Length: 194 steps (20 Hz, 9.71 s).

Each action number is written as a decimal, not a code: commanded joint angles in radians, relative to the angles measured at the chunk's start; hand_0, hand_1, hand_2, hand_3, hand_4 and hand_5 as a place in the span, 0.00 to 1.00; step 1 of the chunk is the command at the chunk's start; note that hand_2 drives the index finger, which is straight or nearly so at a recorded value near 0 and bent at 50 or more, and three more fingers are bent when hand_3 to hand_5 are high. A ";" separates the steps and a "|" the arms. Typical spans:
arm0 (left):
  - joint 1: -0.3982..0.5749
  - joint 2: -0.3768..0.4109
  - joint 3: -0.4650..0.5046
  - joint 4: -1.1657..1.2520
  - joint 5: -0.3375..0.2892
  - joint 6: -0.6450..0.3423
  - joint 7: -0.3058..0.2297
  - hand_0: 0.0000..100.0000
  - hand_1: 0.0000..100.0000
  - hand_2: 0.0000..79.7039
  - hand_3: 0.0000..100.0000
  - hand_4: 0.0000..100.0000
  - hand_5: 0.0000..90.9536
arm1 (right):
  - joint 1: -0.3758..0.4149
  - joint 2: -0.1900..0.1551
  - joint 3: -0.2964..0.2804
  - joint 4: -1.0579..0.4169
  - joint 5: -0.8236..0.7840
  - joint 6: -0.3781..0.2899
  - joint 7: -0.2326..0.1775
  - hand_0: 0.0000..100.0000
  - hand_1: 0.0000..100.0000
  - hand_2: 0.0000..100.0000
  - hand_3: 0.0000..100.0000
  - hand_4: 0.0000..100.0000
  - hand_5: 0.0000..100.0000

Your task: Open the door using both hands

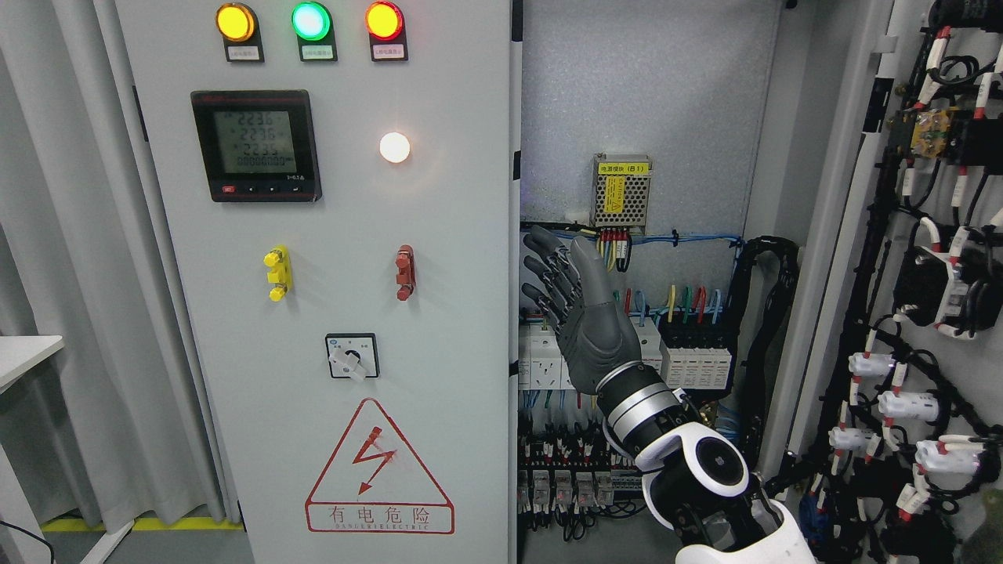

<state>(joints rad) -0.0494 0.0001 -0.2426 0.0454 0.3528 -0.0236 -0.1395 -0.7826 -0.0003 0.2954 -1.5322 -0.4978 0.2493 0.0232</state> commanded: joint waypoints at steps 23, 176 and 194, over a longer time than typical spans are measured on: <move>-0.010 0.031 0.000 0.002 0.000 0.002 0.000 0.29 0.00 0.04 0.03 0.03 0.00 | -0.103 0.000 0.004 0.130 -0.091 0.018 0.113 0.22 0.00 0.00 0.00 0.00 0.00; -0.012 0.037 0.000 0.004 -0.002 0.001 0.000 0.29 0.00 0.04 0.03 0.03 0.00 | 0.117 0.000 0.407 -0.091 -0.222 -0.117 0.543 0.22 0.00 0.00 0.00 0.00 0.00; -0.013 0.037 0.000 0.002 -0.002 0.002 0.000 0.29 0.00 0.04 0.03 0.03 0.00 | 0.074 0.000 0.531 -0.088 -0.228 -0.119 0.537 0.22 0.00 0.00 0.00 0.00 0.00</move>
<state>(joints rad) -0.0624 0.0342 -0.2424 0.0487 0.3513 -0.0219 -0.1398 -0.6973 0.0000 0.7469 -1.6216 -0.7238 0.1315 0.5604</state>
